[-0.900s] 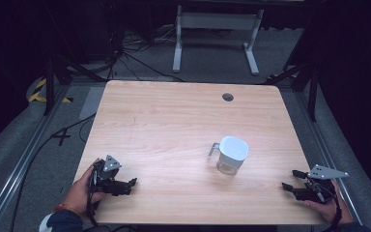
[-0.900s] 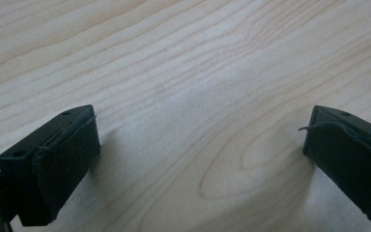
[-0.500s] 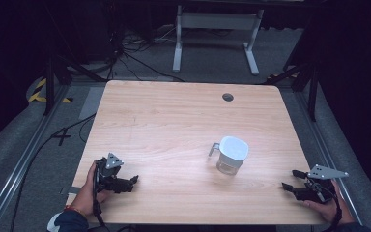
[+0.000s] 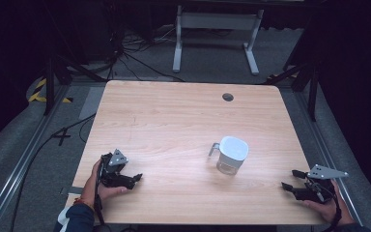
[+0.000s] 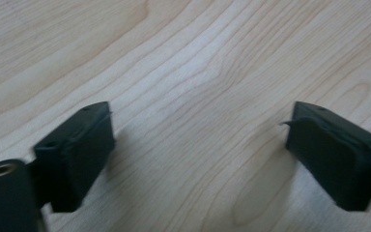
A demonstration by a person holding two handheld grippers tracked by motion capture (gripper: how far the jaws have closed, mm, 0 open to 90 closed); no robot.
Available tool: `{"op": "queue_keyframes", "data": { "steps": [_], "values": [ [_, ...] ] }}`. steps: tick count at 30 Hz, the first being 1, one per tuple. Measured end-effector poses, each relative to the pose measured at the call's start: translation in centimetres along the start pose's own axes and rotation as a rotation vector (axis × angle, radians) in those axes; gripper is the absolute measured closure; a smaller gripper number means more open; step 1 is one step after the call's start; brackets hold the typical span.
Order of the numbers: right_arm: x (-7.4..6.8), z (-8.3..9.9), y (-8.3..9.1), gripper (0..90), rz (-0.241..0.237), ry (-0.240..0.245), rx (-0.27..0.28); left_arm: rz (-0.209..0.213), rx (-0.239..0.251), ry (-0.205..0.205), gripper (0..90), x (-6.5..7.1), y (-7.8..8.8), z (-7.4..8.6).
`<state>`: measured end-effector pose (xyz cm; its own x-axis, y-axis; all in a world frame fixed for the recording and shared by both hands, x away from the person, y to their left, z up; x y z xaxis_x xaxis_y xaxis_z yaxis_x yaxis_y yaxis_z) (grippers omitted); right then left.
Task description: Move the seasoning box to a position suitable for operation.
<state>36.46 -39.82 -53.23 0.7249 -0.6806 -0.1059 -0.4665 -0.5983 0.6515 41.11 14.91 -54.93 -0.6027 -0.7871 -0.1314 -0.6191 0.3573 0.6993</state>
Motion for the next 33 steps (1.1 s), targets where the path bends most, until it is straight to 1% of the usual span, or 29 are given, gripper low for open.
{"op": "queue_keyframes", "data": {
  "steps": [1, 2, 3, 4, 5, 6, 7, 8, 9, 10, 11, 12, 13, 14, 15, 16, 17, 19, 21, 22, 23, 24, 25, 26, 27, 28, 30, 31, 33],
  "values": [
    [0.0, 0.0, 0.0, 28.2, 0.001, -0.001, 0.0, 0.004, -0.012, 0.003, 18.3, 0.2, 0.0, -0.2],
    [0.0, 0.0, 0.0, 28.2, 0.001, -0.001, 0.0, 0.004, -0.012, 0.003, 22.1, 0.2, 0.0, -0.2],
    [0.0, 0.0, 0.0, 28.2, 0.002, 0.001, 0.0, 0.006, -0.005, -0.001, 22.1, 0.4, -0.1, -0.5],
    [0.0, 0.0, 0.0, 28.2, 0.002, 0.001, 0.0, 0.005, 0.0, -0.012, 27.7, 0.6, -0.1, -0.9],
    [0.0, 0.0, 0.0, 28.2, 0.002, 0.001, 0.0, 0.007, 0.0, -0.024, 30.7, 0.7, -0.1, -1.2],
    [0.0, 0.0, 0.0, 28.2, 0.002, 0.001, 0.0, 0.022, 0.006, -0.033, 35.3, 1.1, 0.0, -1.6],
    [0.0, 0.0, 0.0, 28.2, 0.002, 0.001, 0.0, 0.032, 0.027, -0.035, 38.4, 1.6, 0.0, -2.5],
    [0.0, 0.0, 0.0, 28.2, 0.002, 0.002, 0.0, 0.046, 0.034, -0.045, 40.5, 2.0, 0.0, -3.2],
    [0.0, 0.0, 0.0, 28.2, 0.002, 0.001, 0.0, 0.051, 0.056, -0.062, 44.1, 2.3, 0.0, -3.9],
    [0.0, 0.0, 0.0, 28.2, 0.002, 0.001, 0.0, 0.059, 0.075, -0.071, 49.7, 2.7, 0.1, -4.7],
    [0.0, 0.0, 0.0, 28.2, 0.002, 0.002, 0.0, 0.066, 0.086, -0.072, 52.6, 3.0, 0.1, -5.3],
    [0.0, 0.0, 0.0, 28.2, 0.002, 0.003, 0.0, 0.074, 0.099, -0.085, 59.0, 3.5, 0.1, -6.0],
    [0.0, 0.1, 0.0, 28.2, 0.002, 0.003, 0.0, 0.079, 0.122, -0.1, 64.2, 4.0, 0.1, -6.8],
    [0.0, 0.1, 0.0, 28.2, 0.002, 0.003, 0.0, 0.092, 0.136, -0.103, 70.5, 4.6, 0.1, -7.5],
    [0.0, 0.1, 0.1, 28.2, 0.001, 0.001, 0.0, 0.105, 0.142, -0.123, 76.3, 5.6, -0.1, -8.4],
    [0.0, 0.1, 0.1, 28.2, 0.001, 0.001, 0.0, 0.105, 0.142, -0.123, 81.5, 5.6, -0.1, -8.4],
    [0.0, 0.1, 0.0, 28.2, 0.002, 0.003, 0.001, 0.119, 0.15, -0.136, 81.5, 6.2, -0.1, -8.9],
    [0.0, 0.1, 0.0, 28.2, 0.002, 0.003, 0.001, 0.141, 0.177, -0.173, 85.8, 7.8, -0.1, -10.6],
    [0.0, 0.1, 0.0, 28.2, 0.002, 0.003, 0.001, 0.17, 0.211, -0.173, 89.4, 8.9, 0.0, -12.2],
    [0.0, 0.1, 0.0, 28.2, 0.002, 0.003, 0.001, 0.188, 0.226, -0.171, 89.6, 9.4, 0.1, -12.9],
    [0.0, 0.1, 0.0, 28.2, 0.002, 0.003, 0.0, 0.202, 0.239, -0.178, 89.7, 10.0, 0.1, -13.5],
    [0.0, 0.1, 0.1, 28.2, 0.002, 0.002, 0.0, 0.203, 0.251, -0.192, 89.7, 10.3, 0.1, -14.1],
    [0.0, 0.1, 0.1, 28.2, 0.001, 0.0, 0.0, 0.212, 0.259, -0.188, 89.7, 10.8, 0.1, -14.6],
    [0.0, 0.1, 0.1, 28.2, 0.001, 0.0, 0.0, 0.212, 0.259, -0.188, 89.8, 10.8, 0.1, -14.6],
    [0.0, 0.1, 0.1, 28.2, 0.001, 0.0, 0.0, 0.23, 0.278, -0.199, 89.8, 11.6, 0.0, -15.7],
    [0.0, 0.1, 0.1, 28.2, 0.0, 0.0, -0.001, 0.231, 0.282, -0.209, 89.8, 11.9, 0.0, -16.2],
    [0.0, 0.1, 0.1, 28.2, 0.0, 0.0, 0.0, 0.247, 0.305, -0.213, 89.8, 12.5, 0.1, -17.3],
    [0.0, 0.1, 0.1, 28.2, 0.0, 0.0, 0.0, 0.247, 0.305, -0.213, 89.8, 12.5, 0.1, -17.3],
    [0.0, 0.1, 0.1, 28.2, 0.001, 0.001, 0.0, 0.258, 0.329, -0.229, 89.8, 13.3, 0.1, -18.8]
  ]
}}
Point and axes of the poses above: each handheld gripper's, and its own axes: y roughly backward along the jaws, z roughly out of its underside, x roughly to its right, the point moved 10 cm from there along -y, roughly forward along the jaws, and after that the axes turned 12 degrees about -z, right-handed, at the moved point
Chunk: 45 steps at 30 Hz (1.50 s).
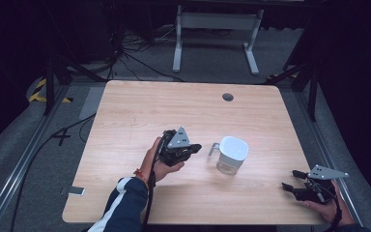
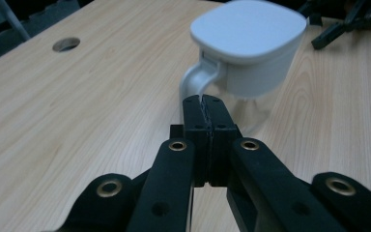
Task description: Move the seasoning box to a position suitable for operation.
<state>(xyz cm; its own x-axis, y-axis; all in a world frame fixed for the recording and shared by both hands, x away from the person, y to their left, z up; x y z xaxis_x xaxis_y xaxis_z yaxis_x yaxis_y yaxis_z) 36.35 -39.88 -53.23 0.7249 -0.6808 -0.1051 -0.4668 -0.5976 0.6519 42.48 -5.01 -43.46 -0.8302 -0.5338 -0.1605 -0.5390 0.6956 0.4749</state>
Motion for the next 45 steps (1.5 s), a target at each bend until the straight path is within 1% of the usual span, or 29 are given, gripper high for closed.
{"op": "queue_keyframes", "data": {
  "steps": [1, 5, 6, 7, 10, 13, 14, 15, 17, 18, 21, 22, 24, 25, 26, 28, 29, 30, 31, 32, 36, 38, 39, 40, 41, 42, 43, 44, 45],
  "values": [
    [0.0, 0.0, 0.0, 28.2, 0.0, 0.0, 0.0, 0.0, 0.0, 0.0, 89.8, 0.0, 0.0, 0.0],
    [0.0, 0.0, 0.0, 28.2, 0.0, 0.0, 0.0, 0.017, 0.023, -0.01, 89.9, 0.4, -0.9, -1.8],
    [0.0, 0.0, 0.0, 28.2, 0.0, 0.0, 0.0, 0.02, 0.027, -0.003, 89.9, 0.6, -1.1, -2.1],
    [0.0, 0.0, 0.0, 28.2, 0.0, 0.0, 0.0, 0.026, 0.028, -0.011, 89.9, 0.6, -1.4, -2.3],
    [0.0, 0.0, 0.0, 28.2, 0.0, 0.0, 0.0, 0.036, 0.029, 0.003, 90.0, 0.9, -2.2, -2.8],
    [0.0, 0.0, 0.0, 28.2, -0.001, -0.001, 0.0, 0.046, 0.037, 0.005, 90.0, 1.2, -2.9, -3.3],
    [0.0, 0.0, 0.0, 28.2, -0.001, -0.001, 0.0, 0.045, 0.038, 0.008, 90.0, 1.1, -3.0, -3.4],
    [0.0, 0.0, 0.0, 28.2, -0.001, 0.0, 0.0, 0.053, 0.052, 0.03, 90.0, 1.2, -3.2, -3.8],
    [0.0, 0.0, 0.0, 28.2, -0.001, 0.0, 0.0, 0.055, 0.061, 0.048, 90.0, 1.1, -3.5, -4.2],
    [0.0, 0.0, 0.0, 28.2, -0.001, 0.0, 0.0, 0.057, 0.062, 0.05, 90.0, 1.1, -3.6, -4.4],
    [0.0, 0.0, 0.0, 28.2, -0.001, 0.0, 0.0, 0.066, 0.059, 0.057, 90.0, 1.4, -4.1, -4.5],
    [0.0, 0.0, 0.0, 28.2, -0.001, -0.001, 0.0, 0.065, 0.053, 0.047, 90.0, 1.5, -4.2, -4.5],
    [0.0, 0.0, 0.0, 28.2, -0.001, 0.0, 0.0, 0.072, 0.047, 0.05, 90.0, 1.7, -4.6, -4.4],
    [0.0, 0.0, 0.0, 28.2, -0.001, 0.0, 0.0, 0.07, 0.041, 0.044, 90.0, 1.8, -4.8, -4.4],
    [0.0, 0.0, 0.0, 28.2, -0.001, 0.0, 0.0, 0.058, 0.029, 0.034, 90.0, 1.8, -5.1, -4.3],
    [0.0, 0.0, 0.0, 28.2, -0.001, -0.001, 0.0, 0.06, 0.019, 0.029, 90.0, 1.8, -5.3, -4.1],
    [0.0, 0.0, 0.0, 28.2, -0.001, -0.001, 0.0, 0.059, 0.016, 0.033, 90.0, 1.9, -5.4, -4.1],
    [0.0, 0.0, 0.0, 28.2, -0.001, 0.0, 0.0, 0.067, 0.023, 0.043, 89.9, 1.9, -5.6, -4.0],
    [0.0, 0.0, 0.0, 28.2, -0.001, 0.0, 0.0, 0.067, 0.023, 0.043, 89.9, 1.9, -5.6, -4.0],
    [0.0, 0.0, 0.0, 28.2, -0.001, 0.0, 0.0, 0.06, 0.022, 0.052, 89.9, 1.8, -5.7, -4.0],
    [0.0, 0.0, 0.0, 28.2, -0.001, 0.0, 0.0, 0.061, 0.027, 0.059, 89.9, 1.6, -5.7, -4.0],
    [0.0, -0.1, -0.1, 29.9, -0.003, 0.006, 0.0, 0.066, 0.031, 0.063, 89.9, 1.5, -5.7, -3.9],
    [-0.1, -0.2, -0.1, 34.0, -0.006, 0.007, -0.003, 0.064, 0.031, 0.065, 89.9, 1.5, -5.7, -3.9],
    [-0.1, -0.2, -0.1, 34.0, -0.006, 0.007, -0.003, 0.064, 0.031, 0.065, 89.9, 1.5, -5.7, -3.9],
    [0.0, -0.5, -0.1, 42.1, -0.002, 0.004, -0.005, 0.062, 0.031, 0.061, 89.9, 1.5, -5.7, -3.9],
    [0.0, -0.5, -0.1, 42.1, -0.002, 0.004, -0.005, 0.062, 0.031, 0.062, 89.9, 1.5, -5.7, -3.9],
    [-0.2, -1.3, 0.0, 47.1, -0.011, -0.005, 0.024, 0.061, 0.033, 0.062, 90.0, 1.5, -5.8, -3.9],
    [-0.3, -1.9, 0.2, 50.6, -0.008, 0.005, 0.041, 0.059, 0.033, 0.063, 89.9, 1.5, -5.8, -3.9],
    [-0.3, -1.9, 0.2, 50.6, -0.008, 0.005, 0.041, 0.059, 0.033, 0.063, 90.0, 1.5, -5.8, -3.9]
  ]
}}
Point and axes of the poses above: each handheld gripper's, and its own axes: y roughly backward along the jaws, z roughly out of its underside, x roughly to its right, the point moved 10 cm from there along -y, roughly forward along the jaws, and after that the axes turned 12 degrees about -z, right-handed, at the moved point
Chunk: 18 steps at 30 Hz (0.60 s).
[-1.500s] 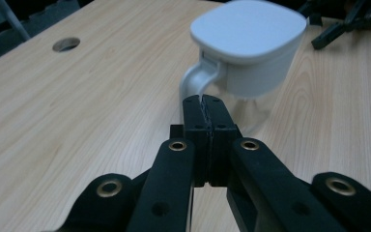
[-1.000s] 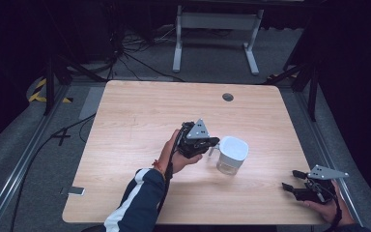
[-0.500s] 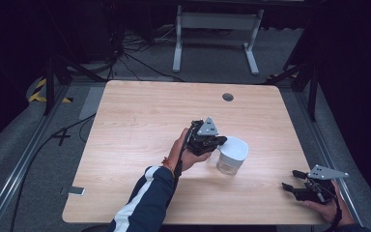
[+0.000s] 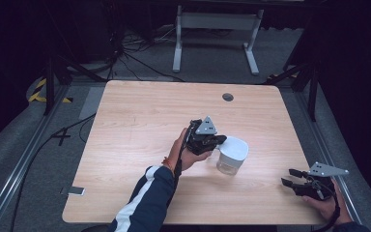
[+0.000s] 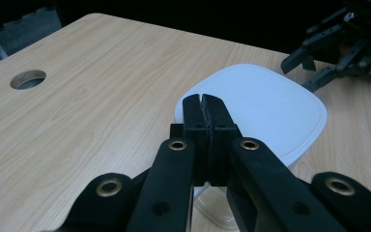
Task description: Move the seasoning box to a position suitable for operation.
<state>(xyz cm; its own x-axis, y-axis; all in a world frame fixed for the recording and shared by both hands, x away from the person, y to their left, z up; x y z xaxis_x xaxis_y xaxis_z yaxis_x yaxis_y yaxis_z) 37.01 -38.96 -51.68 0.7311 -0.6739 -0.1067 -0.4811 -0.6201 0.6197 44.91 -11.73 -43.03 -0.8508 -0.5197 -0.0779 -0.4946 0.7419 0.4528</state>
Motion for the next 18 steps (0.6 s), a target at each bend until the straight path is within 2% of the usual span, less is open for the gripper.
{"op": "queue_keyframes", "data": {
  "steps": [1, 2, 3, 4, 5, 6, 7, 8, 10, 12, 14, 18],
  "values": [
    [-0.4, -1.0, 0.1, 54.0, -0.014, 0.0, 0.042, -0.002, 0.001, 0.002, 90.0, 0.0, 0.0, 0.0],
    [-1.2, -2.3, -0.2, 60.5, -0.048, 0.015, 0.068, -0.002, 0.003, 0.001, 90.0, 0.0, -0.1, -0.1],
    [-1.5, -2.8, -0.3, 63.1, -0.057, 0.033, 0.07, -0.001, 0.005, 0.002, 89.9, 0.1, -0.1, -0.1],
    [-1.9, -3.4, -0.5, 66.9, -0.071, 0.056, 0.069, -0.005, 0.004, -0.004, 90.0, 0.1, -0.1, -0.1],
    [-1.9, -3.4, -0.5, 66.9, -0.071, 0.056, 0.069, -0.005, 0.004, -0.004, 90.0, 0.1, -0.1, -0.1],
    [-3.0, -4.6, -1.1, 71.6, -0.095, 0.108, 0.054, -0.004, 0.004, -0.002, 89.9, 0.2, -0.1, -0.1],
    [-3.0, -4.6, -1.1, 71.6, -0.095, 0.108, 0.054, -0.004, 0.004, -0.002, 90.0, 0.2, -0.1, -0.1],
    [-3.9, -5.7, -1.5, 75.3, -0.121, 0.139, 0.042, -0.004, 0.011, 0.001, 90.0, 0.2, -0.2, -0.1],
    [-4.3, -6.1, -1.7, 77.5, -0.133, 0.147, 0.038, -0.002, 0.011, 0.004, 89.9, 0.2, -0.2, -0.1],
    [-5.1, -7.5, -2.1, 84.1, -0.148, 0.187, 0.035, 0.0, 0.011, 0.003, 90.0, 0.2, -0.2, -0.1],
    [-5.8, -8.9, -2.4, 88.8, -0.166, 0.204, 0.039, -0.003, 0.012, 0.007, 90.0, 0.2, -0.2, -0.1],
    [-6.7, -11.1, -3.4, 89.3, -0.178, 0.228, 0.025, -0.005, 0.014, 0.006, 90.0, 0.1, -0.1, 0.0]
  ]
}}
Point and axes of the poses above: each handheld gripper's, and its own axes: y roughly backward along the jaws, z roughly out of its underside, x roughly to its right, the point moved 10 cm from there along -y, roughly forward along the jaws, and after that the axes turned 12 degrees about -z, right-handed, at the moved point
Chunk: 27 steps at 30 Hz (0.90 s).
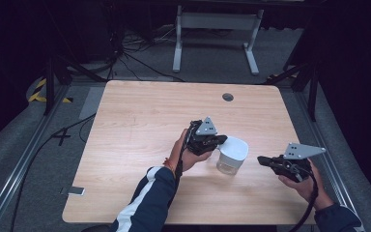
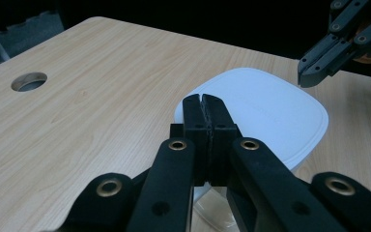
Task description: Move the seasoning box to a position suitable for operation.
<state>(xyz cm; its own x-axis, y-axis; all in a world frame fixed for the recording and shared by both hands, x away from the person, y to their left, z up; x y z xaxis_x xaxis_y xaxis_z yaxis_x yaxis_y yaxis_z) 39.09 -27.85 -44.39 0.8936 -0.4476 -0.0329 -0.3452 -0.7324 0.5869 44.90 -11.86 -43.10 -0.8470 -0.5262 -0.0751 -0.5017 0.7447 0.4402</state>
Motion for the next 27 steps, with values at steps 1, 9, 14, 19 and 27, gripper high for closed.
{"op": "queue_keyframes", "data": {
  "steps": [1, 9, 14, 19, 27],
  "values": [
    [-0.1, -0.4, -0.3, 89.4, -0.005, 0.009, -0.008, -0.005, 0.0, -0.005, 90.0, -0.1, 0.0, 0.0],
    [-0.7, -1.5, -1.9, 89.4, -0.021, 0.02, -0.06, 0.001, 0.009, 0.002, 89.9, -0.4, 0.2, 0.2],
    [-0.8, -1.8, -1.7, 89.4, -0.023, 0.017, -0.044, 0.002, 0.013, 0.015, 89.7, -0.4, 0.3, 0.3],
    [-1.0, -2.0, -1.7, 89.4, -0.019, 0.02, -0.037, 0.0, 0.015, 0.011, 89.5, -0.3, 0.2, 0.2],
    [-1.2, -2.2, -1.9, 89.6, -0.025, 0.028, -0.043, -0.007, 0.015, 0.012, 89.6, -0.3, 0.1, 0.2]
  ]
}}
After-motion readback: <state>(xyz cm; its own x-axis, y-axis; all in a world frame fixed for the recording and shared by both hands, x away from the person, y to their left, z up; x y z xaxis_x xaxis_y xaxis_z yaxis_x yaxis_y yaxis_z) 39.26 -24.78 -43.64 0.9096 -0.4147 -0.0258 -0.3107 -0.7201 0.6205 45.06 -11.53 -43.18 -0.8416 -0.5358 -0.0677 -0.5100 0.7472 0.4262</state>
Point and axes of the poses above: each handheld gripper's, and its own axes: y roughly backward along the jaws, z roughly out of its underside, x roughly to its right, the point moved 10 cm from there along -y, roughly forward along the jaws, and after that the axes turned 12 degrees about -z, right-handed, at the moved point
